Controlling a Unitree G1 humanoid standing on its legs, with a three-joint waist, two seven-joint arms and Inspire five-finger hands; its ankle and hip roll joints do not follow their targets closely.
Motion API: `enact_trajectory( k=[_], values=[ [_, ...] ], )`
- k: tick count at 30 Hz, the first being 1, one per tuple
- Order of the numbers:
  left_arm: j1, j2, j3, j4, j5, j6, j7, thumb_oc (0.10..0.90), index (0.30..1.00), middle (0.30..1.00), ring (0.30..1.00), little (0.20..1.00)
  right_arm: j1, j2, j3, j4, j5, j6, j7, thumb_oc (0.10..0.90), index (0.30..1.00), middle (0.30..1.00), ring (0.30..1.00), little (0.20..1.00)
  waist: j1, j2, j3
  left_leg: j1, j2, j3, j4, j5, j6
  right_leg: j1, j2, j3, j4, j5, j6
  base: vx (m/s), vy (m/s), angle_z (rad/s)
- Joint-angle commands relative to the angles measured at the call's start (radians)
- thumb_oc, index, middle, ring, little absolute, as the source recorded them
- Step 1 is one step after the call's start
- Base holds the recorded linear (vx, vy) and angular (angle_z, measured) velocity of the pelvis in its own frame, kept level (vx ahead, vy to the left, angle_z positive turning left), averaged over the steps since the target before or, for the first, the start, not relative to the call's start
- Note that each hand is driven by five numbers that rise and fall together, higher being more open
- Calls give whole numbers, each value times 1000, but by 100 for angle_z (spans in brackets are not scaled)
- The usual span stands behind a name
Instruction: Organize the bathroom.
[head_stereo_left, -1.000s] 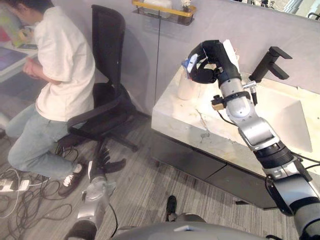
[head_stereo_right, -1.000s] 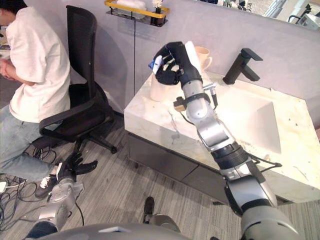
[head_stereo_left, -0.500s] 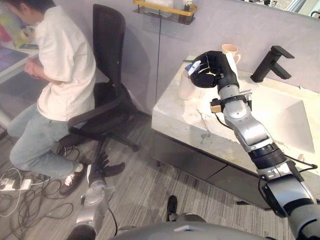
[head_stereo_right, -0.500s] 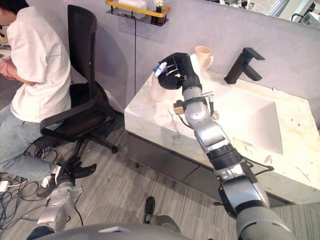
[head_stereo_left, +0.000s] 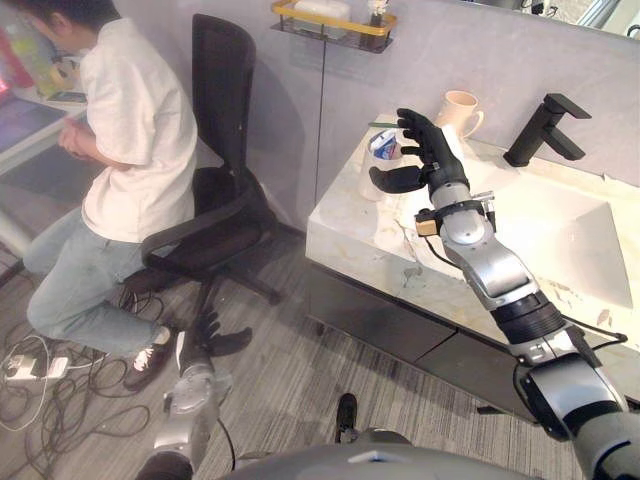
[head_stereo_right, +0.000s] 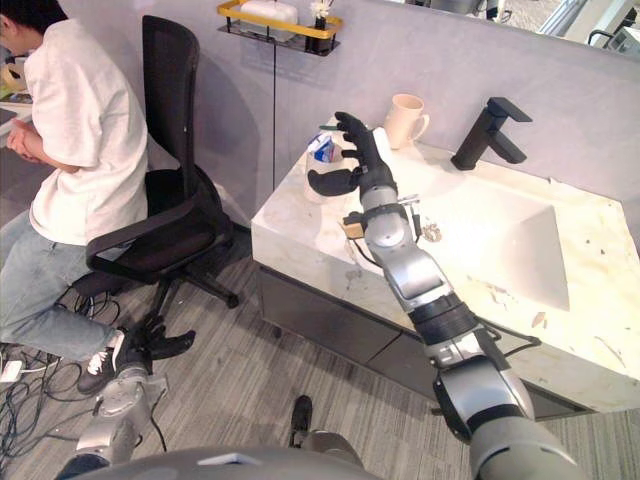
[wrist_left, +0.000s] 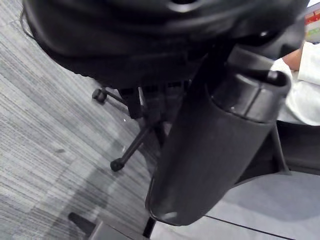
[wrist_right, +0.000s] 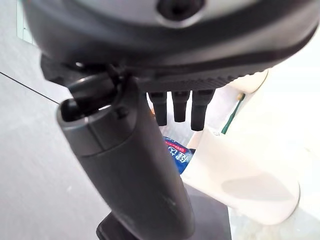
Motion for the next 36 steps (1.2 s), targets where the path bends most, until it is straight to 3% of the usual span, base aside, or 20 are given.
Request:
enact_trajectory(
  k=[1, 10, 14, 18, 25, 27, 29, 33, 36],
  values=[
    [-57, 31, -27, -58, 69, -102, 13, 800, 900, 900, 900, 900, -108, -22, -38, 41, -48, -9, -39, 800, 900, 900, 900, 900, 14, -10, -25, -115, 2, 28, -32, 102, 28, 143, -50, -29, -6, -143, 120, 0, 0, 0],
    [-49, 3, 24, 65, 36, -119, 78, 800, 900, 900, 900, 900, -104, -74, -96, -47, -133, -71, -120, 800, 900, 900, 900, 900, -6, -7, -31, -111, -4, 36, -33, 97, 31, 141, -50, -17, -6, -143, 124, -38, 40, -3],
    [-52, -12, 75, 132, 34, -133, 97, 800, 900, 900, 900, 900, -59, -118, -143, -148, -100, -86, -144, 800, 900, 900, 900, 900, -27, -5, -35, -108, -6, 43, -33, 93, 32, 136, -51, -5, -6, -141, 128, -56, 56, -9],
    [-53, -20, 119, 195, 60, -148, 137, 800, 900, 900, 900, 900, 26, -157, -218, -255, -52, -145, -185, 800, 900, 900, 900, 900, -53, -4, -41, -104, -10, 54, -33, 86, 33, 125, -52, 10, -6, -136, 136, -63, 59, -3],
    [-59, -38, 165, 336, 32, -207, 216, 800, 900, 900, 900, 900, 177, -191, -379, -300, -2, -308, -350, 800, 900, 900, 900, 900, -96, -5, -49, -100, -15, 70, -33, 76, 40, 103, -52, 36, -2, -124, 148, -71, 50, -12],
    [-58, -39, 196, 399, 85, -255, 275, 800, 900, 900, 900, 900, 247, -206, -460, -291, -38, -361, -424, 800, 900, 900, 900, 900, -119, -11, -49, -98, -14, 75, -33, 71, 41, 90, -52, 46, 1, -117, 156, -90, 44, -8],
    [-59, -38, 195, 406, 94, -261, 285, 800, 900, 900, 900, 900, 262, -210, -476, -291, -36, -371, -429, 800, 900, 900, 900, 900, -120, -12, -50, -99, -14, 76, -33, 71, 42, 87, -53, 48, 1, -115, 158, -58, 27, -10],
    [-55, -21, 209, 495, 109, -273, 268, 800, 900, 900, 900, 900, 394, -249, -655, -246, 73, -485, -566, 800, 900, 900, 900, 900, -165, -29, -45, -91, -11, 93, -33, 65, 43, 51, -60, 57, 8, -84, 182, -79, 23, -9],
    [-67, -2, 201, 538, 139, -266, 269, 800, 900, 900, 900, 900, 444, -248, -723, -207, 48, -532, -657, 800, 900, 900, 900, 900, -183, -38, -38, -87, -8, 102, -33, 65, 45, 35, -63, 61, 15, -69, 193, -60, -12, -12]
  ],
)
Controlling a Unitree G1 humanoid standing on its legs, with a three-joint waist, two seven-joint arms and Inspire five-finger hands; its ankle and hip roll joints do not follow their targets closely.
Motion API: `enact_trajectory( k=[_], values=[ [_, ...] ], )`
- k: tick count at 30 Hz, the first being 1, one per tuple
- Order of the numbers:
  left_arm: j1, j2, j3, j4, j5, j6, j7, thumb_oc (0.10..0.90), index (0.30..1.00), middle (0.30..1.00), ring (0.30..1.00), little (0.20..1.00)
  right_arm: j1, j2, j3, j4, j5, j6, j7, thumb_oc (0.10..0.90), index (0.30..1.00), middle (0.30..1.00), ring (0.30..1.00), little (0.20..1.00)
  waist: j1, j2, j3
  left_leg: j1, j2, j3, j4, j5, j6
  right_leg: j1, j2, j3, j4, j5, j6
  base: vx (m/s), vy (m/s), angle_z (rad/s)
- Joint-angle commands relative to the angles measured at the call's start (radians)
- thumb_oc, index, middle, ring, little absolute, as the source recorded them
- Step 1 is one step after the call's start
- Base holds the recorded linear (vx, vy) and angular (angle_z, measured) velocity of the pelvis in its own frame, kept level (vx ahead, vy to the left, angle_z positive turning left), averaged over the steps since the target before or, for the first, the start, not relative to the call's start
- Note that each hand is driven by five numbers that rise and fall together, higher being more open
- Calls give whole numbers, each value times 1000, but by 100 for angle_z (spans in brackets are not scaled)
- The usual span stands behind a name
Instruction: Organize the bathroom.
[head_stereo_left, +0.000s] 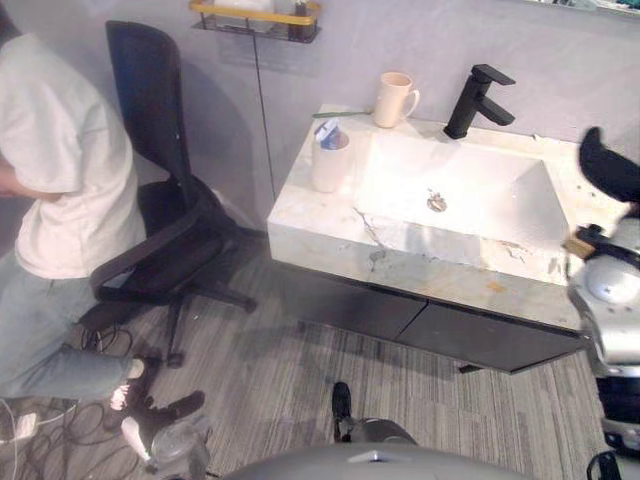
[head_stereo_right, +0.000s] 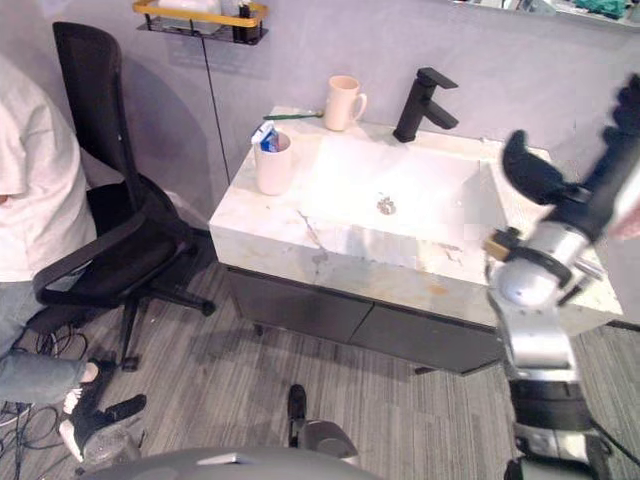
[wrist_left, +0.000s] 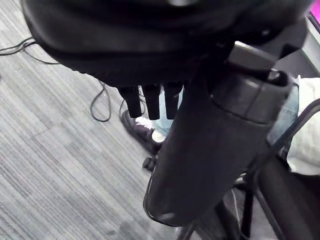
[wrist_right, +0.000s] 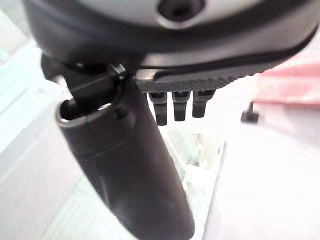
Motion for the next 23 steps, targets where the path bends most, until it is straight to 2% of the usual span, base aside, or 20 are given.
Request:
enact_trajectory(
  k=[1, 5, 6, 9, 10, 12, 14, 17, 18, 19, 20, 22, 23],
  values=[
    [-63, 101, -35, 60, 111, -87, 27, 800, 900, 900, 900, 900, -20, -79, -171, 20, -12, -199, -180, 800, 900, 900, 900, 900, -40, -31, -25, -88, 28, 18, -2, 56, 33, 68, -69, -27, 24, -79, 152, -61, -3, -21],
    [-73, 111, -57, 118, 91, -88, -2, 800, 900, 900, 900, 900, 48, -82, -265, 94, 43, -225, -264, 800, 900, 900, 900, 900, -59, -38, -22, -82, 27, 29, -2, 54, 34, 48, -75, -31, 34, -64, 164, -26, 7, -38],
    [-79, 117, -65, 141, 84, -98, -7, 800, 900, 900, 900, 900, 71, -77, -301, 158, 136, -270, -265, 800, 900, 900, 900, 900, -67, -41, -18, -81, 28, 34, -2, 55, 34, 39, -78, -33, 37, -57, 168, -23, 3, -30],
    [-98, 126, -78, 182, 68, -107, -28, 800, 900, 900, 900, 900, 125, -27, -364, 332, 247, -330, -256, 800, 900, 900, 900, 900, -83, -47, -9, -82, 29, 43, -2, 58, 31, 20, -82, -35, 46, -44, 175, -39, 7, -23],
    [-106, 129, -88, 188, 72, -99, -26, 800, 900, 900, 900, 900, 140, -11, -376, 397, 265, -332, -226, 800, 900, 900, 900, 900, -88, -47, -6, -82, 30, 46, -2, 60, 30, 15, -83, -35, 50, -39, 177, -39, 12, -17],
    [-117, 129, -106, 203, 70, -100, -29, 800, 900, 900, 900, 900, 152, 27, -370, 549, 467, -343, -124, 800, 900, 900, 900, 900, -90, -49, -1, -83, 30, 49, -2, 61, 30, 6, -84, -38, 49, -32, 179, -39, 7, -15],
    [-133, 133, -121, 224, 66, -102, -32, 800, 900, 900, 900, 900, 168, 57, -372, 760, 551, -332, -42, 800, 900, 900, 900, 900, -91, -52, 5, -82, 31, 50, 0, 61, 29, 3, -85, -40, 50, -26, 181, -16, -2, -7],
    [-145, 128, -133, 237, 60, -98, -29, 800, 900, 900, 900, 900, 194, 97, -359, 963, 590, -244, 50, 800, 900, 900, 900, 900, -87, -52, 10, -83, 28, 46, -1, 64, 32, -4, -88, -44, 51, -17, 181, -4, -10, -7],
    [-149, 120, -134, 244, 64, -98, -29, 800, 900, 900, 900, 900, 204, 139, -324, 1098, 625, -147, 141, 800, 900, 900, 900, 900, -79, -49, 16, -82, 27, 40, -1, 65, 34, -1, -85, -45, 50, -15, 180, -18, -12, -9],
    [-153, 117, -135, 248, 66, -99, -29, 800, 900, 900, 900, 900, 204, 154, -310, 1130, 649, -138, 173, 800, 900, 900, 900, 900, -77, -49, 16, -84, 27, 39, -2, 67, 34, -2, -86, -46, 49, -14, 179, -33, -16, -4],
    [-162, 111, -145, 255, 80, -98, -28, 800, 900, 900, 900, 900, 204, 205, -255, 1210, 699, -61, 277, 800, 900, 900, 900, 900, -71, -46, 20, -85, 25, 37, -2, 68, 36, -4, -88, -52, 49, -12, 177, 0, 0, 0],
    [-166, 103, -152, 257, 90, -101, -23, 800, 900, 900, 900, 900, 206, 249, -203, 1277, 681, 12, 365, 800, 900, 900, 900, 900, -67, -43, 25, -82, 25, 35, -2, 66, 38, -2, -89, -56, 49, -11, 177, 1, -7, -5],
    [-169, 96, -157, 265, 108, -97, -29, 800, 900, 900, 900, 900, 206, 319, -120, 1329, 660, 77, 425, 800, 900, 900, 900, 900, -60, -35, 27, -80, 26, 30, -2, 61, 41, 4, -87, -60, 47, -13, 177, -23, -33, -13]
  ],
)
